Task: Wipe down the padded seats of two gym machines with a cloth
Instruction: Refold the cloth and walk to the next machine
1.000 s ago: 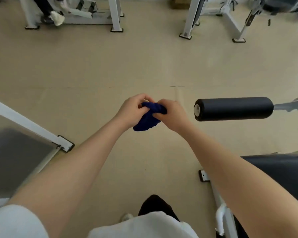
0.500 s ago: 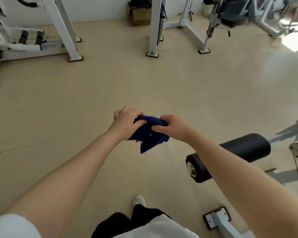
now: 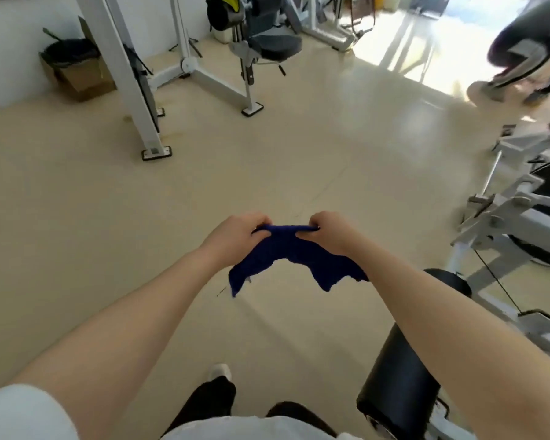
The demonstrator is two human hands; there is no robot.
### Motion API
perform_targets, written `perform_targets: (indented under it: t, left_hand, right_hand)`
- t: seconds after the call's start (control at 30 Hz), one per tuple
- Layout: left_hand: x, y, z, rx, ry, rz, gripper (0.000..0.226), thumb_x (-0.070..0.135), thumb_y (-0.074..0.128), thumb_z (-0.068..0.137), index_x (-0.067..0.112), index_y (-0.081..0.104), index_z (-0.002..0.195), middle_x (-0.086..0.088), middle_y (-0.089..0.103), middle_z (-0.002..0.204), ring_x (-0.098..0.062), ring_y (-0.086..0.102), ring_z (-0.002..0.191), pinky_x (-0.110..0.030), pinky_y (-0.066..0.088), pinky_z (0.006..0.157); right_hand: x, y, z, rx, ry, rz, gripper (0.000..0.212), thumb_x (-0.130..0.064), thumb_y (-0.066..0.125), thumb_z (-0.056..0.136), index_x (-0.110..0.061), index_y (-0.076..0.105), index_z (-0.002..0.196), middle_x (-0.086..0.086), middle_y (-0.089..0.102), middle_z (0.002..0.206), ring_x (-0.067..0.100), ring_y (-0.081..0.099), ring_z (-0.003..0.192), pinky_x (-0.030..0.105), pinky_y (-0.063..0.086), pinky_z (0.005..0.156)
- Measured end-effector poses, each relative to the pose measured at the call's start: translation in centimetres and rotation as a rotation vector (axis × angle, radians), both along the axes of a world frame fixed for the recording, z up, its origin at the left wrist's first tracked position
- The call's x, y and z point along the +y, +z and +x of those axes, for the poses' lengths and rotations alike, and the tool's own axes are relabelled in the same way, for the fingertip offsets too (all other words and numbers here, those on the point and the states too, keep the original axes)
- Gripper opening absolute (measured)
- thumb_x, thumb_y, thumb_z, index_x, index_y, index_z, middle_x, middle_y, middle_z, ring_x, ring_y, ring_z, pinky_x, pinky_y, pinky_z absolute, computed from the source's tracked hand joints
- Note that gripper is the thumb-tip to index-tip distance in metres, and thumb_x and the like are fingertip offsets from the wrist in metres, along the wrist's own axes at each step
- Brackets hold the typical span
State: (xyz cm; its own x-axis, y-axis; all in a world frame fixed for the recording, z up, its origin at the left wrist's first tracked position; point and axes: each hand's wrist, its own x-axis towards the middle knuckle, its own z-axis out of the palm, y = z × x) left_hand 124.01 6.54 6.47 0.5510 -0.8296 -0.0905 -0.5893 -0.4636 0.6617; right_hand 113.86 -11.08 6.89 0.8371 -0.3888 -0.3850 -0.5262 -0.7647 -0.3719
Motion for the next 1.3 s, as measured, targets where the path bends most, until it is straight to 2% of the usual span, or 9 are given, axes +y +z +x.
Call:
perform_targets:
  t: [0.13, 0.23, 0.3, 0.5, 0.7, 0.87, 1.07, 1.2, 1.3]
  left_hand:
    - [-7.3, 1.2, 6.7, 0.023, -0.105, 0.044, 0.015, 0.019, 0.047, 0.093, 0.015, 0.061, 0.097, 0.003, 0.061, 0.081, -0.018, 0.057, 0.073, -0.028, 0.044, 0.064]
    - [-13.8, 1.7, 9.9, -0.008, -0.198, 0.071, 0.013, 0.022, 0.046, 0.092, 0.014, 0.057, 0.09, 0.005, 0.056, 0.07, -0.021, 0.055, 0.066, -0.031, 0.044, 0.06]
    - [-18.1, 1.8, 11.2, 0.029, -0.24, 0.054, 0.015, 0.022, 0.043, 0.093, 0.014, 0.054, 0.089, 0.003, 0.057, 0.071, -0.019, 0.053, 0.061, -0.031, 0.044, 0.057]
    - [-35.1, 0.6, 14.0, 0.205, -0.224, -0.047, 0.02, 0.023, 0.034, 0.096, 0.012, 0.051, 0.097, 0.004, 0.055, 0.083, -0.014, 0.05, 0.075, -0.027, 0.039, 0.063]
    - [-52.3, 1.7, 14.7, 0.323, -0.298, -0.025, 0.019, 0.026, 0.035, 0.096, 0.017, 0.052, 0.099, 0.004, 0.057, 0.088, -0.014, 0.053, 0.079, -0.028, 0.041, 0.064]
    - [-64.6, 1.0, 13.0, 0.331, -0.448, 0.04, 0.02, 0.025, 0.036, 0.095, 0.016, 0.054, 0.101, 0.005, 0.057, 0.084, -0.012, 0.052, 0.076, -0.025, 0.039, 0.062]
    - [-78.8, -1.9, 12.1, 0.463, -0.598, 0.1, 0.014, 0.02, 0.038, 0.095, 0.017, 0.051, 0.089, 0.002, 0.055, 0.081, -0.017, 0.051, 0.077, -0.031, 0.042, 0.069]
    - [-89.8, -3.5, 13.5, 0.517, -0.657, 0.136, 0.012, 0.018, 0.037, 0.095, 0.015, 0.049, 0.094, -0.001, 0.056, 0.087, -0.019, 0.053, 0.081, -0.034, 0.044, 0.072]
    - [-98.6, -3.7, 14.6, 0.565, -0.682, 0.207, 0.014, 0.015, 0.037, 0.092, 0.016, 0.05, 0.097, -0.004, 0.057, 0.093, -0.025, 0.056, 0.088, -0.046, 0.049, 0.083]
  right_hand:
    - [-4.9, 0.9, 4.8, 0.059, -0.21, 0.074, 0.036, -0.039, 0.043, 0.094, -0.01, 0.058, 0.083, 0.006, 0.057, 0.073, 0.026, 0.053, 0.069, 0.031, 0.039, 0.064]
    - [-9.5, 0.9, 6.5, 0.062, -0.374, 0.104, 0.04, -0.044, 0.041, 0.095, -0.009, 0.054, 0.081, 0.004, 0.05, 0.067, 0.025, 0.047, 0.067, 0.029, 0.034, 0.055]
    - [-12.8, 0.7, 7.2, 0.015, -0.472, 0.158, 0.042, -0.045, 0.04, 0.095, -0.007, 0.055, 0.083, 0.006, 0.054, 0.074, 0.024, 0.048, 0.069, 0.029, 0.034, 0.054]
    - [-26.3, -0.9, 10.3, -0.22, -0.808, 0.442, 0.05, -0.053, 0.038, 0.092, -0.015, 0.061, 0.114, 0.005, 0.063, 0.113, 0.024, 0.057, 0.102, 0.034, 0.044, 0.087]
    - [-41.2, 0.8, 11.0, -0.32, -1.08, 0.607, 0.042, -0.052, 0.039, 0.093, -0.017, 0.057, 0.104, 0.005, 0.063, 0.104, 0.023, 0.056, 0.096, 0.033, 0.04, 0.079]
    - [-51.2, 0.2, 9.5, -0.45, -1.311, 0.677, 0.023, -0.042, 0.047, 0.091, -0.022, 0.056, 0.082, 0.003, 0.066, 0.096, 0.025, 0.062, 0.1, 0.041, 0.05, 0.093]
    - [-62.8, -1.7, 8.9, -0.57, -1.505, 0.724, 0.013, -0.03, 0.047, 0.092, -0.021, 0.057, 0.09, 0.003, 0.065, 0.098, 0.02, 0.06, 0.089, 0.037, 0.052, 0.079]
    - [-72.5, -2.8, 10.1, -0.639, -1.605, 0.754, 0.008, -0.027, 0.053, 0.09, -0.02, 0.058, 0.09, 0.002, 0.065, 0.093, 0.019, 0.06, 0.087, 0.037, 0.05, 0.081]
    - [-80.2, -2.6, 11.5, -0.636, -1.69, 0.738, 0.009, -0.016, 0.049, 0.08, -0.015, 0.055, 0.086, 0.004, 0.061, 0.088, 0.022, 0.057, 0.086, 0.04, 0.049, 0.085]
